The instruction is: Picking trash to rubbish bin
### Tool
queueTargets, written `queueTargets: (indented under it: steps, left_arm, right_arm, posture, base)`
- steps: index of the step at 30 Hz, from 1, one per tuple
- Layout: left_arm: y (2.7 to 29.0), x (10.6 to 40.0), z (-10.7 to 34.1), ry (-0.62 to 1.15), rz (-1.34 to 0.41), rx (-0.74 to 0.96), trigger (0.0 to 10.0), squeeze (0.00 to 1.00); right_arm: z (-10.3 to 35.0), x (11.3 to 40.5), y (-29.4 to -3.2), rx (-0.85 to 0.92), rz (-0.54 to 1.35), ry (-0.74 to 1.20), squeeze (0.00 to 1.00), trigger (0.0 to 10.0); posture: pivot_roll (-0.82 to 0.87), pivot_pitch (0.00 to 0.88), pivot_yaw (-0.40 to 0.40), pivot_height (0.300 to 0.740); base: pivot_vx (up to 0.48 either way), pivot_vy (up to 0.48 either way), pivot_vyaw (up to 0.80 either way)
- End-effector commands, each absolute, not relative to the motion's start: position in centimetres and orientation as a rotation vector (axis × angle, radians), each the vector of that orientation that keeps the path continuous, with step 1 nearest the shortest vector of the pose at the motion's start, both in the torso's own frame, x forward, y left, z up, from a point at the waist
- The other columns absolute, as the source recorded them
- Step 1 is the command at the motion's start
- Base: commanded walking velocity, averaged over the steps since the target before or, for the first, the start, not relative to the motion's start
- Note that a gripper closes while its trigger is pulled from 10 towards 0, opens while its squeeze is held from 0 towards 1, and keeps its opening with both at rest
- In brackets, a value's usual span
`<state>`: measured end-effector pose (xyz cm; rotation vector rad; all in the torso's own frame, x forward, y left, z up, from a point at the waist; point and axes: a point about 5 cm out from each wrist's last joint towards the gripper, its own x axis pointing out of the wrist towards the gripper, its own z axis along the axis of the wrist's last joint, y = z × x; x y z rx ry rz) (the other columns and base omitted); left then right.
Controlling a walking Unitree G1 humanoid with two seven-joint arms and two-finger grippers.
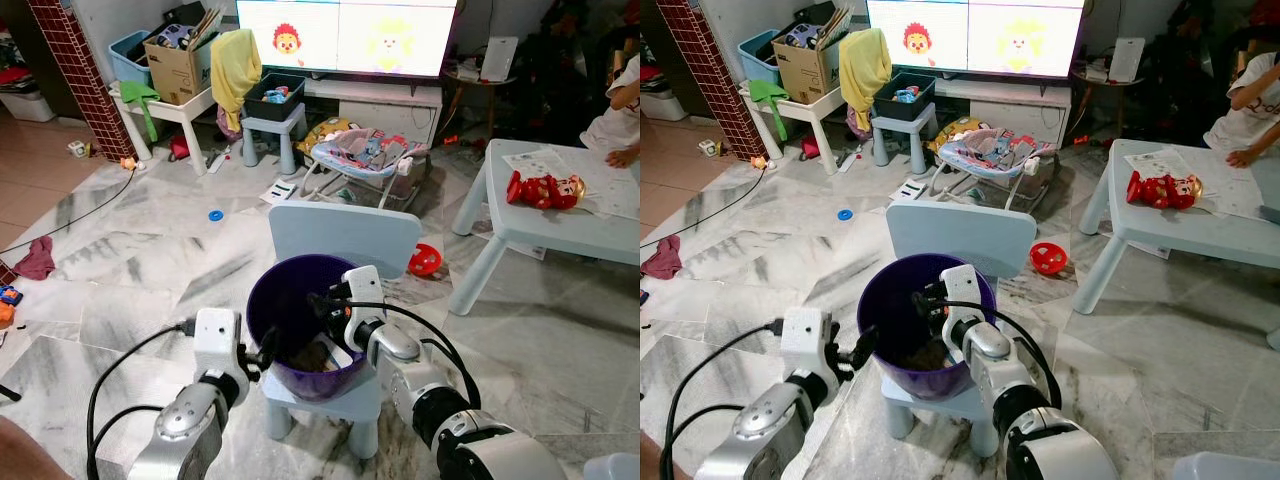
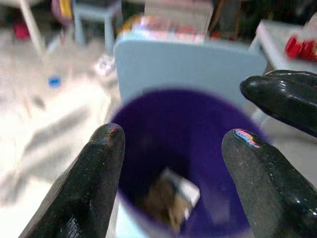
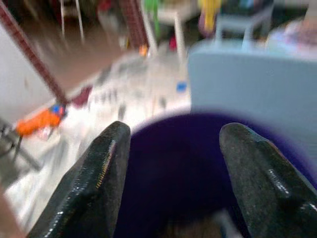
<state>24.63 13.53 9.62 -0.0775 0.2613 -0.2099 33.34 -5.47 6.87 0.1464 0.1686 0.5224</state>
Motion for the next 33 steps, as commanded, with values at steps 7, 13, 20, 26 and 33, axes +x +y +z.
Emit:
queueTargets:
  steps: [7,13,20,26,33]
  left_arm:
    - [12.7,27.7,12.8,0.096,-0.162,-0.126,10.0,0.0]
    - [12.8,29.6,14.7,0.017,-0.146,-0.16,10.0,0.0]
    - [12.8,30.0,15.1,-0.005,-0.142,-0.185,10.0,0.0]
    - [12.4,29.9,14.5,0.016,-0.135,-0.213,10.0,0.0]
    - [12.7,30.0,14.7,0.003,-0.111,-0.215,10.0,0.0]
  right_arm:
    - [12.0,33.0,-10.7,0.128,0.411,-0.12,1.0,10.0]
    - [15.9,31.2,-14.4,0.072,0.321,-0.223,1.0,10.0]
    - [17.4,30.6,-15.5,0.061,0.276,-0.219,1.0,10.0]
    - [17.8,30.6,-15.3,0.053,0.28,-0.184,1.0,10.0]
    - [18.2,30.7,-14.9,0.051,0.293,-0.17,1.0,10.0]
  posture:
    - [0.01,0.0,-0.009,0.74]
    - [-0.03,0.0,0.007,0.74]
    - [-0.03,0.0,0.007,0.74]
    - [-0.03,0.0,0.003,0.74]
    - [-0.02,0.0,-0.004,0.74]
  base:
    - [0.0,0.0,0.0]
    - [0.0,0.0,0.0]
    - [0.0,0.0,0.0]
    - [0.0,0.0,-0.76]
    - [0.0,0.0,-0.8]
